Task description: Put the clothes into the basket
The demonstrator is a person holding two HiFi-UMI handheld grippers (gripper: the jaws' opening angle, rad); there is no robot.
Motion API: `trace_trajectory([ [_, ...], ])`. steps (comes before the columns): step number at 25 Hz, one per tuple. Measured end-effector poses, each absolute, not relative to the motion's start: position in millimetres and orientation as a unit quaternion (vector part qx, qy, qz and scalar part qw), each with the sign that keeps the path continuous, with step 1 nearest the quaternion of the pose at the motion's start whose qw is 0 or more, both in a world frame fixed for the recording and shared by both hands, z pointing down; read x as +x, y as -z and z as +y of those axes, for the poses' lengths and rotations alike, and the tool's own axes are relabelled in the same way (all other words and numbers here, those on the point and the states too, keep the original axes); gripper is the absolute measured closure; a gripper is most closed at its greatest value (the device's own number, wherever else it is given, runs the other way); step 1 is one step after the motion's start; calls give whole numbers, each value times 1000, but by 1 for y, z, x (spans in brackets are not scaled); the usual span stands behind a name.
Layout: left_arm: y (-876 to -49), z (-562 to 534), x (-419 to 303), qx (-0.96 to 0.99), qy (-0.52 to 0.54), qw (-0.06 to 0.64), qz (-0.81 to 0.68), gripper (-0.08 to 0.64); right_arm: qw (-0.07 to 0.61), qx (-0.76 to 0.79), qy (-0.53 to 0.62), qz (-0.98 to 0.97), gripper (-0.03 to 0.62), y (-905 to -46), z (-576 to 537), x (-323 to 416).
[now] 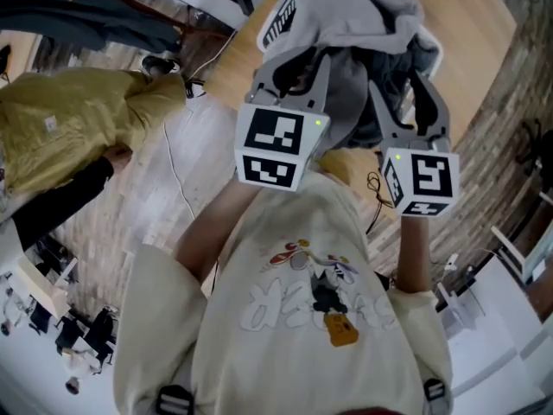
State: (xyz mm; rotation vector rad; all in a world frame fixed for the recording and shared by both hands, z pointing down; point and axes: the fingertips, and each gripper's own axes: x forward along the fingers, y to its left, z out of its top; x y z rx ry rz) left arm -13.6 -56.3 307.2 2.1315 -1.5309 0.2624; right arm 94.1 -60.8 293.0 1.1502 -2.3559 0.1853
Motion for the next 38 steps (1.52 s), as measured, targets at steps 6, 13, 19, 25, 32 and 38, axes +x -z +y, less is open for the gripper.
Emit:
trace_trajectory([
  [6, -305, -31, -19, 764, -91, 246, -590, 558, 246, 320, -80, -911, 318, -302, -14, 75],
  [13, -314, 9, -44, 726, -74, 274, -626, 558, 265, 235, -57, -933, 282, -304, 40, 65],
  [19, -317, 26, -44, 712, -74, 285, -637, 558, 290, 219, -59, -930, 176, -328, 53, 65],
  [25, -333, 37, -48, 706, -75, 298, -638, 558, 340, 222, -3, -914, 147, -358, 47, 64],
  [32, -351, 37, -44, 705, -74, 320, -629, 560, 413, 234, 9, -880, 150, -413, 24, 64],
  [38, -351, 40, -45, 703, -69, 327, -627, 558, 411, 224, -13, -884, 421, -400, 19, 66],
])
